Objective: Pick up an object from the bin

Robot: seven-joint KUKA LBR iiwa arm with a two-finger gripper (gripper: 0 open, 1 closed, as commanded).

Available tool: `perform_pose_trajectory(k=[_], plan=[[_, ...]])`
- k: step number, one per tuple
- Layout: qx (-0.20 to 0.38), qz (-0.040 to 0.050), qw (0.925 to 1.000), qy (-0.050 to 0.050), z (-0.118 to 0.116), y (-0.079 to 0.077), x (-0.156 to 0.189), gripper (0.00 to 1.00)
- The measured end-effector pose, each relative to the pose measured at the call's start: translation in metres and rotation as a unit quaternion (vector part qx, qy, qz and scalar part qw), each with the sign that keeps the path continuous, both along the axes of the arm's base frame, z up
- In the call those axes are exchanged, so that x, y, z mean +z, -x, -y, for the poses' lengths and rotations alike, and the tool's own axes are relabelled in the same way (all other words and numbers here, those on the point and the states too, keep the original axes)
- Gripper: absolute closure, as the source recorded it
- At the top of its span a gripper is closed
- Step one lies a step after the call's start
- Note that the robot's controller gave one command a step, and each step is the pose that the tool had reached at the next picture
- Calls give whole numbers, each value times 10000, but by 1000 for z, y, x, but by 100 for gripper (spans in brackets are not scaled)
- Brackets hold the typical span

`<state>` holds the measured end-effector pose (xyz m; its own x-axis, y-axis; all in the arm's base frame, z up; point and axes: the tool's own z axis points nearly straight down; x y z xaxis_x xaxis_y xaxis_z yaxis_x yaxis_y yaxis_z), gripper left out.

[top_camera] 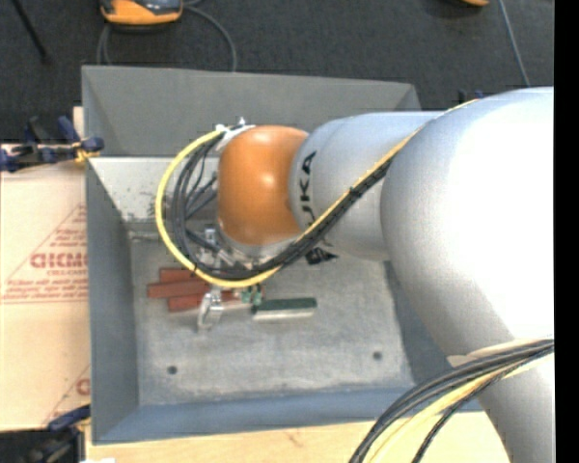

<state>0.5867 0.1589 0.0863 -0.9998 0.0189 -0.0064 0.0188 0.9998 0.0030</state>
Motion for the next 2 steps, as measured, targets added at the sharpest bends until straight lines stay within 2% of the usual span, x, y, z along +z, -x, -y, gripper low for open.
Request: perform_pose_trajectory(k=[1,2], plan=[[-332,4,9994,-7,-4,-43,11,100],[-339,4,9994,-8,-4,-43,11,100]])
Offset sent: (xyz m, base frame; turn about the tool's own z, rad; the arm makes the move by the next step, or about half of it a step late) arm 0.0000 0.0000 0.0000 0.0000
